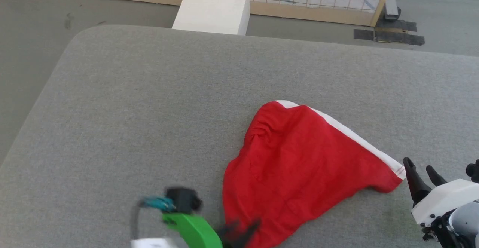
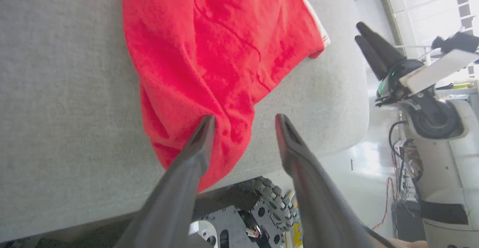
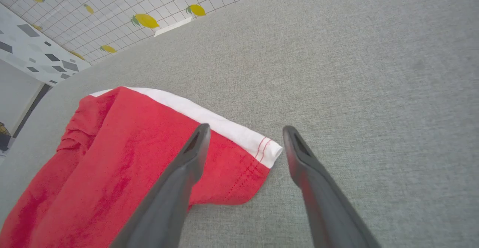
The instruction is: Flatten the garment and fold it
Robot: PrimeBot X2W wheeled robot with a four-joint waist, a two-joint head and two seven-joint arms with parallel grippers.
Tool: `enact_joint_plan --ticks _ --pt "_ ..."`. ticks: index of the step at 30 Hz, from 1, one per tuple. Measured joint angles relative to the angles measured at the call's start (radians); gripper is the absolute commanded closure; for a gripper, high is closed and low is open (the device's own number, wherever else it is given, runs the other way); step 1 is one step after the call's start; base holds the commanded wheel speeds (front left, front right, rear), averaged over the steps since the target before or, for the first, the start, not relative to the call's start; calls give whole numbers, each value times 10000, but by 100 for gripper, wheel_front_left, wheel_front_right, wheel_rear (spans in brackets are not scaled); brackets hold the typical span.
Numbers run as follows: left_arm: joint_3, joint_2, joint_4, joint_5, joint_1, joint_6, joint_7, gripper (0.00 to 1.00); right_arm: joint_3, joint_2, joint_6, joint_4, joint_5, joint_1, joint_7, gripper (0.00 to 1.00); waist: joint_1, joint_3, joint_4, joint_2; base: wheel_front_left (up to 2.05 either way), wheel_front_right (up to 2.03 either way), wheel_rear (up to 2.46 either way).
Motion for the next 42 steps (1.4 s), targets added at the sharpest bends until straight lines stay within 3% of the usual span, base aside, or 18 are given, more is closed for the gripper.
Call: enact_joint_plan --ticks 3,6,10,12,16,22,32,33,34,37,42 --pt "1003 -209 -184 171 -394 -642 -1593 0 -19 -4 0 33 -10 4 -15 0 0 -10 -104 0 0 0 0" --pt "2102 -151 128 1361 -1086 -938 -3760 0 -12 -4 0 71 -35 24 -8 0 0 -33 -215 0 0 0 0" --pt "2727 94 1193 3513 -1503 -802 -6502 0 182 -8 0 48 -92 260 351 0 0 -58 -366 0 0 0 0" --pt "2679 157 1756 4261 -1503 -681 -7145 0 330 -6 0 48 -94 446 717 0 0 -67 -446 0 0 0 0" --pt "2654 -17 2537 4913 -1456 -454 -7522 0 652 -10 0 52 -144 646 1526 0 0 -39 -626 0 0 0 0" --pt "2788 -462 3216 4913 -1286 -454 -7597 0 819 -8 0 474 -740 -70 1894 0 0 162 -789 0 0 0 0" --pt "3062 -865 3513 4932 -1307 -786 -7630 0 1053 -19 0 1962 -2000 -1546 2477 0 0 514 -464 0 0 0 0" --pt "3112 -888 3515 4936 -1306 -840 -7641 0 1024 -23 0 2034 -1977 -1640 2497 61 0 541 -437 0 0 0 0" --pt "3152 -911 3515 4945 -1306 -857 -7645 0 980 -25 0 2031 -1983 -1703 2418 100 0 567 -418 0 0 0 0" --pt "3254 -978 3534 4966 -1304 -945 -7670 0 688 -19 0 1990 -1981 -1760 2424 100 0 605 -430 0 0 0 0" --pt "3315 -1110 3624 5095 -1306 -1041 -7670 0 -907 -343 2 1216 -2627 -1779 2686 100 0 567 -549 0 0 0 0"
